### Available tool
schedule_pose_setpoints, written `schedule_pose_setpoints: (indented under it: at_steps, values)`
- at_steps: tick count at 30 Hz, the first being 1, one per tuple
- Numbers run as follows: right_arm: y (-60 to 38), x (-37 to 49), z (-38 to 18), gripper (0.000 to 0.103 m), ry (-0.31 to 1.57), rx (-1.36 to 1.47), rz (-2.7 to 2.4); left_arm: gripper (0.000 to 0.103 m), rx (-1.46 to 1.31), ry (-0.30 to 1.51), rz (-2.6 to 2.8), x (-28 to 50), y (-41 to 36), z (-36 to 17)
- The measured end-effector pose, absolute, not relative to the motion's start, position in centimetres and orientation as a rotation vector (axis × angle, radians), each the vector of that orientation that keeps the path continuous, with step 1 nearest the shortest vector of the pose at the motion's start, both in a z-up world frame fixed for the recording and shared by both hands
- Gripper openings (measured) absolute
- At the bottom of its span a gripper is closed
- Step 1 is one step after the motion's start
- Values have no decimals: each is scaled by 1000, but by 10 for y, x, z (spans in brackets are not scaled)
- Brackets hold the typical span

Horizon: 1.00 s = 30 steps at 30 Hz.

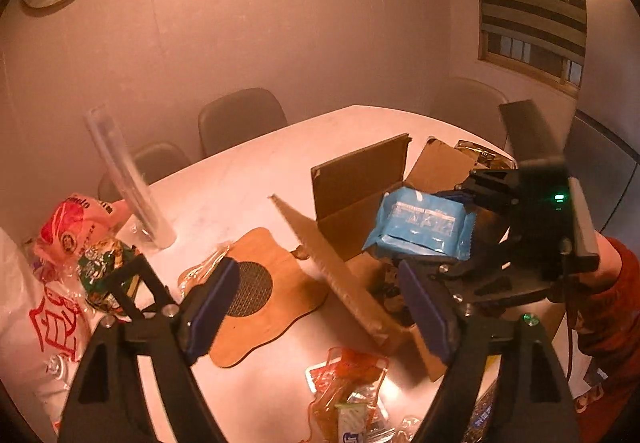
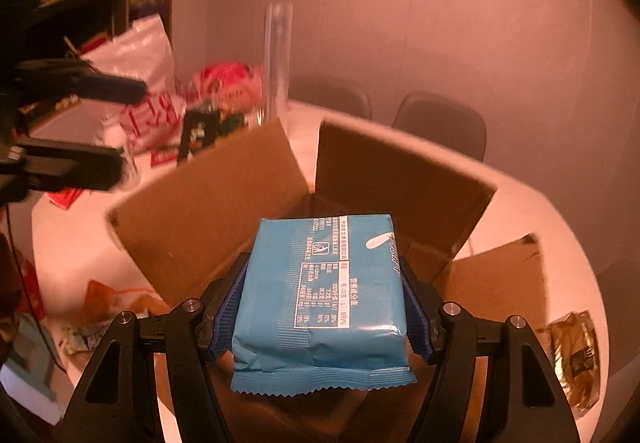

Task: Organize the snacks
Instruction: 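Lower the blue biscuit pack into the box and open the right tool, then grasp the yellow cheese cracker pack with the right tool while the left tool grasps the wafer bar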

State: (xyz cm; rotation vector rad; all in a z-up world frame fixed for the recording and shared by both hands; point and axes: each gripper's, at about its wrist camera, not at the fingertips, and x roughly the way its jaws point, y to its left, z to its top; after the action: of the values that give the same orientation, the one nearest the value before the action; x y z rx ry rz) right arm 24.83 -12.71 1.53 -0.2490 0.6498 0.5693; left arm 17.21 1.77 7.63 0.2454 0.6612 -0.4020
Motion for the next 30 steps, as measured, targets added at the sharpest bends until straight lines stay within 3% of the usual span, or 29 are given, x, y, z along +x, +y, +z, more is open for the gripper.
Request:
schedule_pose_setpoints:
  at_steps: [11, 23, 26, 30]
  values:
    - [-127, 255, -7, 65, 735, -255, 530, 82, 238, 681, -381, 172, 26, 60]
    - [-150, 218, 24, 65, 606, -141, 554, 87, 208, 639, -371, 147, 32, 69]
    - [-158, 190, 40, 77, 528, -109, 561, 88, 195, 617, -362, 133, 37, 71]
    - [-166, 151, 49, 80, 469, -76, 575, 94, 166, 587, -342, 111, 48, 69]
